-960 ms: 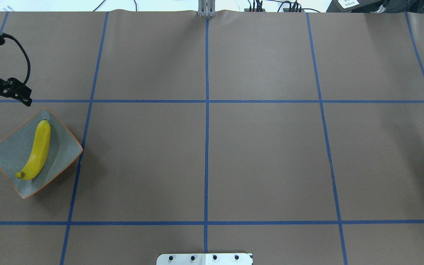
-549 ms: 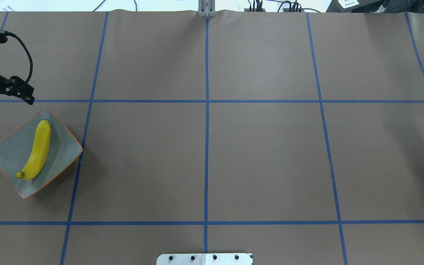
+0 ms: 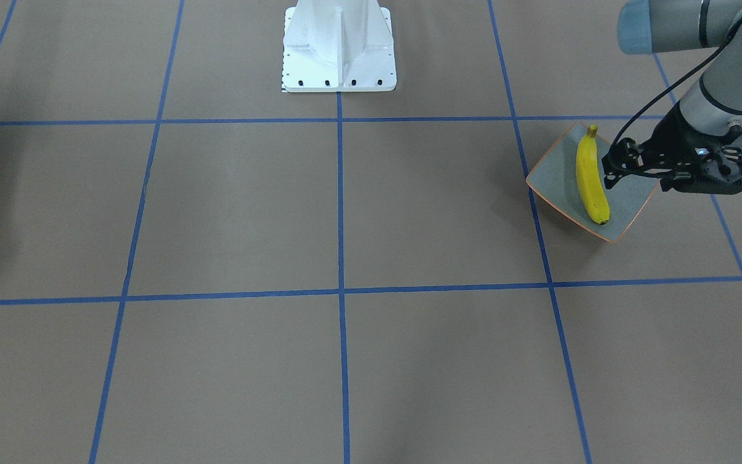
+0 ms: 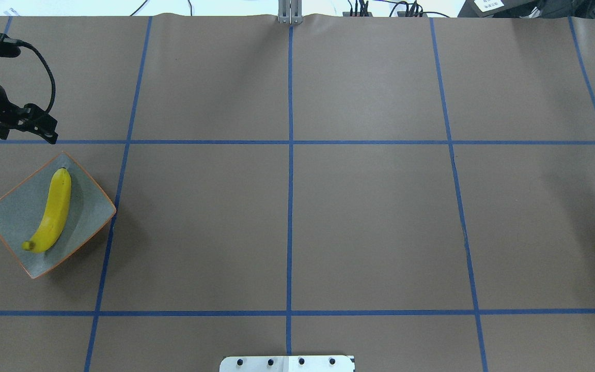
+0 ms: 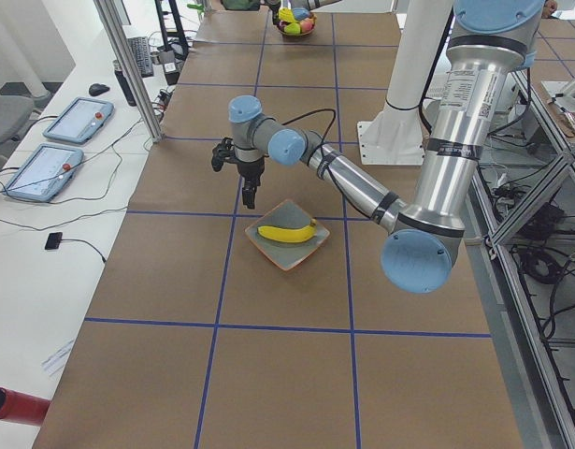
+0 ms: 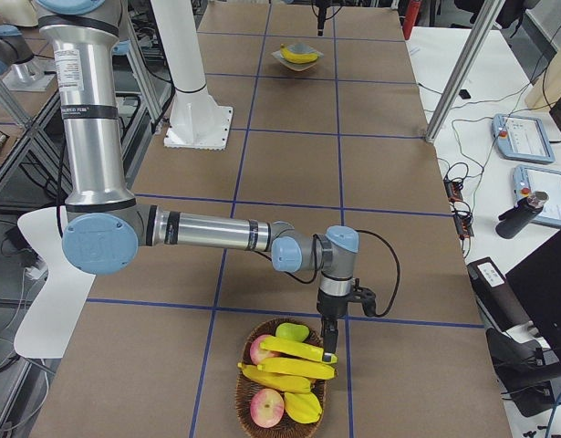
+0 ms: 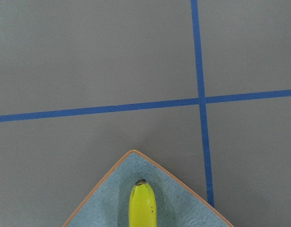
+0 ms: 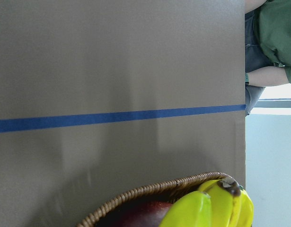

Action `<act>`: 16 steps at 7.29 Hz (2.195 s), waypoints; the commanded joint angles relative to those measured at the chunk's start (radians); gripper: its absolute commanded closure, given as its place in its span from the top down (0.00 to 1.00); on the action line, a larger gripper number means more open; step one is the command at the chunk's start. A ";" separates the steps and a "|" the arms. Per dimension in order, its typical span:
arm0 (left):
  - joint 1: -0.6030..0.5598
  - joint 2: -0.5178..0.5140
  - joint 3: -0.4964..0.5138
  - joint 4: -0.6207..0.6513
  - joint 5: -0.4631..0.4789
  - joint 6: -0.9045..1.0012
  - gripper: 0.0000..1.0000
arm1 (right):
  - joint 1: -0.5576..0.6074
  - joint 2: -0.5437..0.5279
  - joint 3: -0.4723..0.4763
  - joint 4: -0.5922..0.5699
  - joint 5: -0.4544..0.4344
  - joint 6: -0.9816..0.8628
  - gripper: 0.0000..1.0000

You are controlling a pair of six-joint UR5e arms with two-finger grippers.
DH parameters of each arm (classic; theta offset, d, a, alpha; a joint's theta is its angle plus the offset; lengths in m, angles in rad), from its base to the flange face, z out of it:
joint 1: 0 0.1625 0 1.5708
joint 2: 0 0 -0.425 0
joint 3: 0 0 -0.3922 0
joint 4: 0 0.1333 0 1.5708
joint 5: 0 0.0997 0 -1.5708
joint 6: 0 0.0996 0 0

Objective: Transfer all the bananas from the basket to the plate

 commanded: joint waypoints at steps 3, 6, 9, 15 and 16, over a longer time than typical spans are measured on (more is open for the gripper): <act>0.026 -0.022 0.014 -0.001 0.001 -0.020 1.00 | 0.001 -0.007 -0.009 -0.002 -0.024 -0.004 0.65; 0.041 -0.029 0.019 -0.001 0.001 -0.021 1.00 | 0.001 -0.012 -0.012 -0.001 -0.024 -0.004 0.66; 0.044 -0.032 0.017 0.000 0.001 -0.022 1.00 | 0.001 -0.023 -0.003 -0.001 -0.022 -0.004 0.39; 0.046 -0.041 0.019 -0.001 0.003 -0.045 1.00 | 0.004 0.029 0.040 -0.105 -0.013 -0.009 0.00; 0.046 -0.041 0.019 -0.001 0.001 -0.047 1.00 | 0.004 0.032 0.098 -0.183 -0.013 -0.012 0.00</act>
